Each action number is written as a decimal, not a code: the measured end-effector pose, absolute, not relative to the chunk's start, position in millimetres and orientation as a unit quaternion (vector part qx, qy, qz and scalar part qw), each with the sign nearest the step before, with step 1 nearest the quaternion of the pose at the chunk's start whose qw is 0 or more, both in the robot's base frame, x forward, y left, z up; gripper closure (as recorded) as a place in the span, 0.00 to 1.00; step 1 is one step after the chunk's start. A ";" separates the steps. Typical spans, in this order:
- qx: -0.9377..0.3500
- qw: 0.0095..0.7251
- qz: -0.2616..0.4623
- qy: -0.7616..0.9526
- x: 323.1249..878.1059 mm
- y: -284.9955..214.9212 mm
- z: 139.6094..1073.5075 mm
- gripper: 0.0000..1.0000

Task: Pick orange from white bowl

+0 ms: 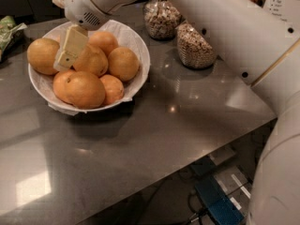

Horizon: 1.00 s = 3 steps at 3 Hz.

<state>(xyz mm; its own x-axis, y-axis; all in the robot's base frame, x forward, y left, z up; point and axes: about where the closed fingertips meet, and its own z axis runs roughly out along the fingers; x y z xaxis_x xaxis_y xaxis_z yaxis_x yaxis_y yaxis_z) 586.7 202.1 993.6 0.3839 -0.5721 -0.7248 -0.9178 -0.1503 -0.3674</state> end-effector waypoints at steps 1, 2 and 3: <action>-0.703 0.403 0.218 0.543 584.6 212.0 985.0 0.00; -0.692 0.406 0.208 0.559 584.3 217.7 985.3 0.00; -0.690 0.406 0.208 0.563 584.3 218.8 985.3 0.00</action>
Offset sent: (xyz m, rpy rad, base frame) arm -0.0002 0.0185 -0.0065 0.0013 0.0418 -0.1778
